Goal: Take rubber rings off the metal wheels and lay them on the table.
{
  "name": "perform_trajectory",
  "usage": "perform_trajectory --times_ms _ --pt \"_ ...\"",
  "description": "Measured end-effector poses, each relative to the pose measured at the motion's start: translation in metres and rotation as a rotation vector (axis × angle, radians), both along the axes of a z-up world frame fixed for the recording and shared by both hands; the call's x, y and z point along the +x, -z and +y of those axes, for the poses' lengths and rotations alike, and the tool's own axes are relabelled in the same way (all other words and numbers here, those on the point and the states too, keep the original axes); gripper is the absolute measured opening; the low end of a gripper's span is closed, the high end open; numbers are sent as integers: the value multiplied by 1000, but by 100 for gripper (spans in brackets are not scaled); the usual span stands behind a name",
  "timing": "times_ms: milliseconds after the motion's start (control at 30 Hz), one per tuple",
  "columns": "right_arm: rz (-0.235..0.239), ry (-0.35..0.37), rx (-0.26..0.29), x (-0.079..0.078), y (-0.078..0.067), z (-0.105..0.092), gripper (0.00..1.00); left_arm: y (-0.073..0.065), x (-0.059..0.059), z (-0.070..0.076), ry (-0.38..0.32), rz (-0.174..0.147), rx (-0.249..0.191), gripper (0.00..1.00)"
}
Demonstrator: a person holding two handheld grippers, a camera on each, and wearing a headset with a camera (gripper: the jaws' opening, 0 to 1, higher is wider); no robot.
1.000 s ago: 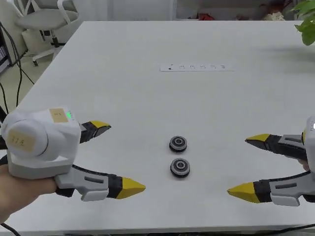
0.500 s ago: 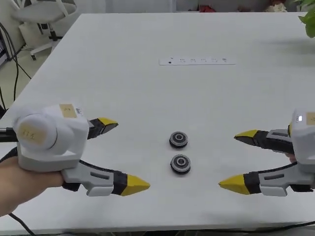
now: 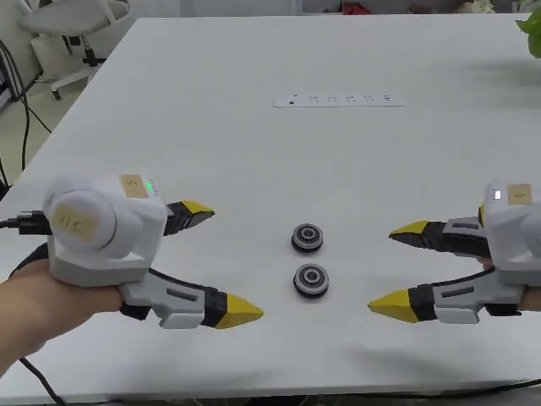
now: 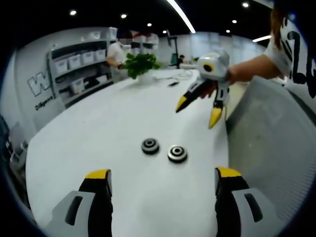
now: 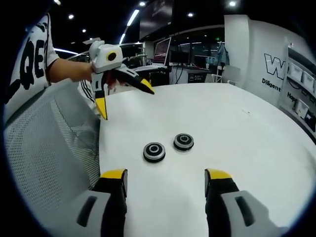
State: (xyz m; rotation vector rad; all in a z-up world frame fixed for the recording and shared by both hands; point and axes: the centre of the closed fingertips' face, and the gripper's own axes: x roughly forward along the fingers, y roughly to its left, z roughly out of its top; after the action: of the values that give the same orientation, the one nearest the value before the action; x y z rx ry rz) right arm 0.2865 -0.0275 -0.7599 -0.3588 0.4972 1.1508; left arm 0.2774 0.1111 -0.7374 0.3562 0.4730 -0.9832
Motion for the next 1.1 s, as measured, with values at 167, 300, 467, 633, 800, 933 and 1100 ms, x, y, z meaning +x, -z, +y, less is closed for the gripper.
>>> perform_trajectory --times_ms 167,300,467,633,800,933,1100 --pt "5 -15 1 6 1 4 56 2 3 -1 5 4 2 84" --pt "8 -30 0 9 3 8 52 3 6 -4 9 7 -2 82" --pt "4 -62 -17 8 8 14 49 6 9 -7 20 17 -3 79" --pt "5 -94 -22 7 13 20 45 10 10 -12 40 23 10 77" --pt "17 -119 -26 5 17 27 42 17 9 -16 58 38 23 74" --pt "28 -133 -25 4 20 32 40 19 10 -19 68 39 27 74" --pt "31 -151 -31 4 23 37 36 21 11 -23 84 49 24 69"
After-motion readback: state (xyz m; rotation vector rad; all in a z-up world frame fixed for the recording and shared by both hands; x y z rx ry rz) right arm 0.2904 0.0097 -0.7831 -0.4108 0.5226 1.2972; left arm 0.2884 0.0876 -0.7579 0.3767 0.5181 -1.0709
